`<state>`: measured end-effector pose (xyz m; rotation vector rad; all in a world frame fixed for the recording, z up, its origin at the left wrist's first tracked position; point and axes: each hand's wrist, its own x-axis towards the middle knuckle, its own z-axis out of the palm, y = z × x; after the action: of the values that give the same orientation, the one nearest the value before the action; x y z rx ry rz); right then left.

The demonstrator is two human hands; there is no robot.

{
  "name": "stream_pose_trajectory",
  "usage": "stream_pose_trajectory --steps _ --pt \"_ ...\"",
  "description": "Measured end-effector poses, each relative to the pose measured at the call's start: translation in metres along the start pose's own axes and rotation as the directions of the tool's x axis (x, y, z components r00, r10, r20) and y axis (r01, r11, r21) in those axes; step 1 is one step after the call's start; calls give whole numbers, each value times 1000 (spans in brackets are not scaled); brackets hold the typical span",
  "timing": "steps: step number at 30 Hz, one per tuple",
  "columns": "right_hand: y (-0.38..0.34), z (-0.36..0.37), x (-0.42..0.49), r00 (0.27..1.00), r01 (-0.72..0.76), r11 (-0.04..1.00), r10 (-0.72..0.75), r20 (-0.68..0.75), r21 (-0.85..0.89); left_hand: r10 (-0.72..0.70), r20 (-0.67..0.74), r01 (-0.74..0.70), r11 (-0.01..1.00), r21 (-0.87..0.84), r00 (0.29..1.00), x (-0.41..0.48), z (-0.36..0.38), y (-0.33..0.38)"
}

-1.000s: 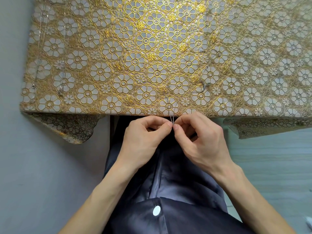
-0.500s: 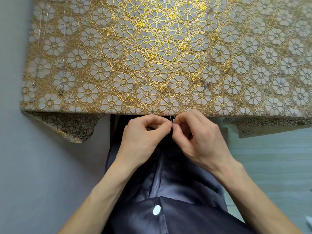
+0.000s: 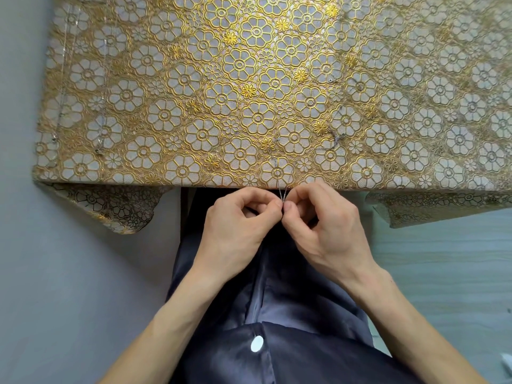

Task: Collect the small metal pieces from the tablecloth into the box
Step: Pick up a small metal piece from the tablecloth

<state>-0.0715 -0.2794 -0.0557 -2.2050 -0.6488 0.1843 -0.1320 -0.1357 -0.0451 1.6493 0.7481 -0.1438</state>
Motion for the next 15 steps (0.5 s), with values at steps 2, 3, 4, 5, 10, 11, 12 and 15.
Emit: stream_pose_trajectory --steps 2,3,4,5,10,11,12,15 --pt "-1 0 -1 995 -97 989 96 21 109 6 0 -6 1000 -26 1000 0 1 -1" --pt "-2 0 -1 988 -151 975 148 33 160 11 -1 -11 999 -41 1000 1 2 -1" --pt "-3 1 -1 983 -181 966 178 34 184 16 1 -16 999 -50 1000 1 2 -2" --pt "-4 2 -1 985 -175 970 174 19 171 20 11 -20 998 -53 1000 2 2 -2" --pt "-3 2 -4 999 2 1000 -3 -37 -28 -25 88 27 999 -27 996 6 -1 -4" --pt "-2 3 -5 999 18 999 -20 -34 -39 -37 97 40 999 -25 995 6 -2 -5" --pt "-1 3 -5 999 28 998 -30 -32 -50 -48 106 51 998 -22 993 7 -2 -5" --pt "1 1 -5 999 21 997 -24 -45 -69 -77 134 82 996 -26 988 6 -3 -6"
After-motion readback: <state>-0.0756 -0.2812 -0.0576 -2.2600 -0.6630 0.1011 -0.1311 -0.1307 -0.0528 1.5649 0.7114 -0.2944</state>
